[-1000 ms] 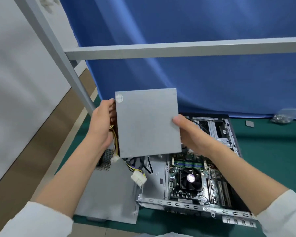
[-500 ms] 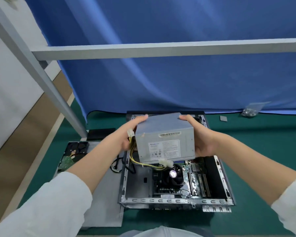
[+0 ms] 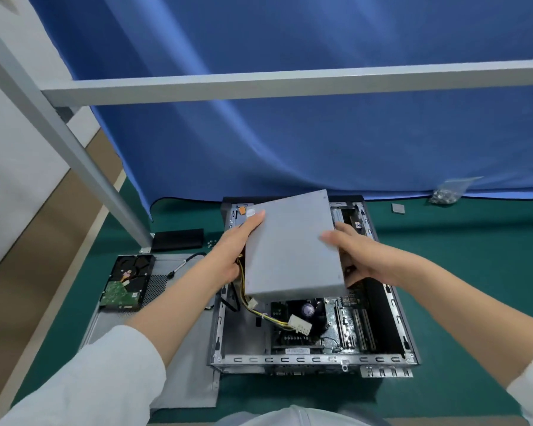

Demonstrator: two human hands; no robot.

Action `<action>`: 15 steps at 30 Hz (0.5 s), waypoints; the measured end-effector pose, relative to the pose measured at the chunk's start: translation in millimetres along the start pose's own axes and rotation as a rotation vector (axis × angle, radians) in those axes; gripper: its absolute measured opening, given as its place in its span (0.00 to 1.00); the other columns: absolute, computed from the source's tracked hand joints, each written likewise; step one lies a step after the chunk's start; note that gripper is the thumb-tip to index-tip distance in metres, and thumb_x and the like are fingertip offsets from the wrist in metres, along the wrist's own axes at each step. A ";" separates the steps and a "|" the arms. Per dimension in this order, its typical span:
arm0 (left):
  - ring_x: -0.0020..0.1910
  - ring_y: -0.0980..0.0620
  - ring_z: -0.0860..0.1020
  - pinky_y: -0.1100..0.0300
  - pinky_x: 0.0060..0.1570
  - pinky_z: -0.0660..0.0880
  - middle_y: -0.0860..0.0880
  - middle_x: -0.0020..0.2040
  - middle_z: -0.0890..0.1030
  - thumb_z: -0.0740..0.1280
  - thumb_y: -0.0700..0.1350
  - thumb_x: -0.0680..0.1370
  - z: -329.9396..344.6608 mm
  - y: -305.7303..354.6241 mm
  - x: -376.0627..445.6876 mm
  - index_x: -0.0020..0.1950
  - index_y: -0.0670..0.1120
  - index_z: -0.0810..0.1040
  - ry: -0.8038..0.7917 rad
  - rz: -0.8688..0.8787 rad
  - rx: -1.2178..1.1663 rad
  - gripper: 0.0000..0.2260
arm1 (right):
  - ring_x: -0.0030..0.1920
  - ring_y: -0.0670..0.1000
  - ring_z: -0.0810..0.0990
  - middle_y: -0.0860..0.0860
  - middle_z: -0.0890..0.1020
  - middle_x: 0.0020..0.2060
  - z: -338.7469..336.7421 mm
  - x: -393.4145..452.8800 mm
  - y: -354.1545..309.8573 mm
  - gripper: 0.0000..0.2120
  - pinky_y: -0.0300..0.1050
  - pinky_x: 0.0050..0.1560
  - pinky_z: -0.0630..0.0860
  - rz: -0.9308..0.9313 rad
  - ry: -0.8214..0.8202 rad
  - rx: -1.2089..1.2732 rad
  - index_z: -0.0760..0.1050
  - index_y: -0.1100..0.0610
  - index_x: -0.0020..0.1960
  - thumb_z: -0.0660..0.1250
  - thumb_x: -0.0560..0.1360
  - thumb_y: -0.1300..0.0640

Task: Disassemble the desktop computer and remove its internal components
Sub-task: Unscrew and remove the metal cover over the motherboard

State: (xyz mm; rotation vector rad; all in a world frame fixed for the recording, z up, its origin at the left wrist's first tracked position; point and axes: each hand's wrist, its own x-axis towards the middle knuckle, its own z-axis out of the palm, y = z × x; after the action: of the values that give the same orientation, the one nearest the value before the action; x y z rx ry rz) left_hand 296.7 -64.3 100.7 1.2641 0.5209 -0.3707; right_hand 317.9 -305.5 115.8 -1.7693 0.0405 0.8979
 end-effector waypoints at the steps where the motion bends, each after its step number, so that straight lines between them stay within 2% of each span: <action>1: 0.44 0.52 0.84 0.60 0.40 0.79 0.50 0.46 0.85 0.71 0.58 0.72 0.5 -1.7 -1.1 0.50 0.48 0.82 0.017 0.070 0.015 0.15 | 0.53 0.55 0.81 0.52 0.79 0.57 0.7 -0.5 2.4 0.29 0.60 0.51 0.79 -0.040 0.020 -0.042 0.58 0.46 0.69 0.67 0.73 0.43; 4: 0.42 0.58 0.83 0.68 0.36 0.76 0.55 0.44 0.85 0.68 0.60 0.71 -4.0 -4.7 -7.4 0.50 0.49 0.80 0.047 0.314 0.197 0.17 | 0.59 0.49 0.77 0.49 0.73 0.63 1.9 -4.4 12.4 0.37 0.53 0.62 0.74 -0.161 0.034 -0.187 0.54 0.48 0.70 0.73 0.71 0.52; 6: 0.45 0.60 0.81 0.69 0.41 0.74 0.58 0.45 0.84 0.68 0.62 0.68 -10.7 -7.0 -12.2 0.50 0.51 0.79 0.041 0.432 0.364 0.19 | 0.62 0.47 0.74 0.47 0.72 0.63 2.9 -5.6 18.9 0.39 0.45 0.65 0.69 -0.255 0.046 -0.236 0.54 0.48 0.69 0.76 0.68 0.57; 8: 0.46 0.56 0.79 0.61 0.48 0.74 0.55 0.46 0.83 0.70 0.64 0.68 -18.3 -9.8 -13.4 0.51 0.44 0.78 0.041 0.491 0.492 0.25 | 0.64 0.43 0.71 0.43 0.70 0.63 4.1 -5.7 23.8 0.41 0.37 0.64 0.66 -0.316 0.052 -0.260 0.53 0.46 0.68 0.77 0.66 0.59; 9: 0.45 0.55 0.78 0.58 0.48 0.73 0.52 0.45 0.81 0.71 0.63 0.67 -22.5 -10.6 -13.4 0.51 0.39 0.77 0.029 0.516 0.542 0.28 | 0.65 0.40 0.69 0.41 0.68 0.64 4.7 -5.6 26.1 0.43 0.32 0.62 0.65 -0.335 0.053 -0.264 0.53 0.45 0.68 0.78 0.66 0.59; 11: 0.39 0.56 0.73 0.58 0.42 0.70 0.49 0.38 0.77 0.75 0.60 0.64 -29.8 -11.0 -15.7 0.48 0.35 0.75 -0.003 0.584 0.611 0.30 | 0.64 0.31 0.65 0.38 0.66 0.64 4.7 -5.5 31.6 0.45 0.22 0.58 0.62 -0.371 0.050 -0.286 0.52 0.43 0.68 0.78 0.64 0.59; 12: 0.37 0.54 0.71 0.57 0.40 0.67 0.45 0.37 0.75 0.74 0.60 0.62 -32.8 -11.1 -17.0 0.46 0.33 0.74 -0.016 0.615 0.666 0.31 | 0.63 0.28 0.64 0.37 0.66 0.65 4.7 -5.9 33.9 0.45 0.19 0.56 0.61 -0.384 0.047 -0.309 0.51 0.43 0.68 0.78 0.64 0.58; 14: 0.36 0.51 0.67 0.56 0.38 0.63 0.36 0.39 0.73 0.73 0.66 0.61 -38.0 -11.8 -18.2 0.45 0.31 0.74 -0.053 0.668 0.787 0.38 | 0.63 0.28 0.65 0.36 0.66 0.64 4.3 -7.0 36.3 0.46 0.19 0.56 0.60 -0.396 0.045 -0.345 0.51 0.43 0.69 0.79 0.63 0.56; 15: 0.35 0.49 0.66 0.56 0.37 0.63 0.35 0.40 0.73 0.71 0.69 0.60 -40.9 -13.4 -17.0 0.46 0.30 0.74 -0.069 0.673 0.824 0.41 | 0.63 0.30 0.66 0.36 0.67 0.64 4.5 -7.1 36.5 0.47 0.22 0.58 0.61 -0.399 0.055 -0.355 0.52 0.43 0.69 0.79 0.62 0.55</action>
State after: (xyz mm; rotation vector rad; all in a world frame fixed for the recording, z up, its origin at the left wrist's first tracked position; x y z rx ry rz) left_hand 268.6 -28.8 90.9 2.1129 -0.1754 -0.0389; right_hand 294.3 -319.2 90.1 -2.0315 -0.4462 0.5889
